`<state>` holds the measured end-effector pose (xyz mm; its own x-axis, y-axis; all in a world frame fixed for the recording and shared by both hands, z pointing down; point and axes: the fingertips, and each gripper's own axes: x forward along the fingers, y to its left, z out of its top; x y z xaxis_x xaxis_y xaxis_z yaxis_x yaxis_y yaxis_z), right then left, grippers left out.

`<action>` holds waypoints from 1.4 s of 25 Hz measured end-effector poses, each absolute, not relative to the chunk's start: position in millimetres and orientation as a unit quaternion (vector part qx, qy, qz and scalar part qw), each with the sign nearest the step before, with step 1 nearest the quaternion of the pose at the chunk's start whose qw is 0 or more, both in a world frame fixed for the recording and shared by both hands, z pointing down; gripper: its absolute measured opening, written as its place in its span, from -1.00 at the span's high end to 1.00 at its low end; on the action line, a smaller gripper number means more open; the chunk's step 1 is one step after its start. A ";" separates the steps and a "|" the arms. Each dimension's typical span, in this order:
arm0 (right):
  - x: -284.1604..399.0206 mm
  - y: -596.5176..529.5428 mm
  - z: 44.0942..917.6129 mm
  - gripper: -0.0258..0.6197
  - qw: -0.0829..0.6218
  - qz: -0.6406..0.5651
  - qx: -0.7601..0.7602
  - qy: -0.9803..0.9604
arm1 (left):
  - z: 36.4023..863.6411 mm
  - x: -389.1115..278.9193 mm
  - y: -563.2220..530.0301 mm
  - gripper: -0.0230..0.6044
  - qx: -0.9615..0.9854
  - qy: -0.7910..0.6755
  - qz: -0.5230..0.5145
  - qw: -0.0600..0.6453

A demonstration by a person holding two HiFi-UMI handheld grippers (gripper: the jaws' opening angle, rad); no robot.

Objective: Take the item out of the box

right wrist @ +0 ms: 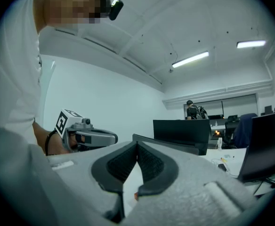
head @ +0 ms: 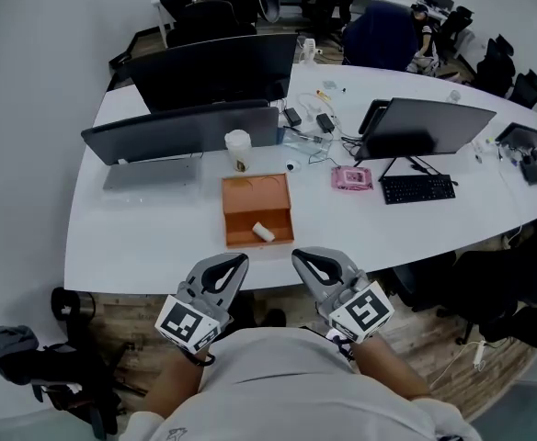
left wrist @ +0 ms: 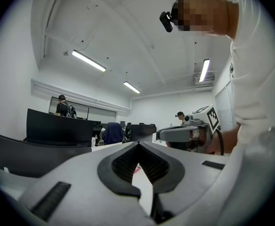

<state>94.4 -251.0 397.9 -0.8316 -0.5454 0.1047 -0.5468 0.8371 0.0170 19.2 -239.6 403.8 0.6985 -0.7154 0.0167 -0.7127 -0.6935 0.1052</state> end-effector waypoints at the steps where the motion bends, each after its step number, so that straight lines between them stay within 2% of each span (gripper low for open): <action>1: 95.5 -255.6 399.8 0.91 0.053 0.010 0.285 -0.957 | 405.7 20.1 -244.1 0.93 0.920 -0.389 -0.013 0.054; 13: 102.3 -302.5 408.2 0.91 0.061 0.022 0.293 -0.954 | 417.2 26.0 -290.2 0.93 0.923 -0.378 -0.008 0.065; 22: 76.0 -341.9 419.8 0.91 0.078 0.051 0.279 -0.956 | 432.6 7.4 -328.3 0.93 0.920 -0.382 0.002 0.082; 33: 46.8 -399.8 475.8 0.91 0.118 0.075 0.269 -0.953 | 471.3 -24.5 -378.1 0.93 0.916 -0.386 0.019 0.110; 35: 39.3 -408.4 492.7 0.84 0.130 0.086 0.264 -0.952 | 483.4 -29.8 -386.1 0.93 0.916 -0.384 0.024 0.116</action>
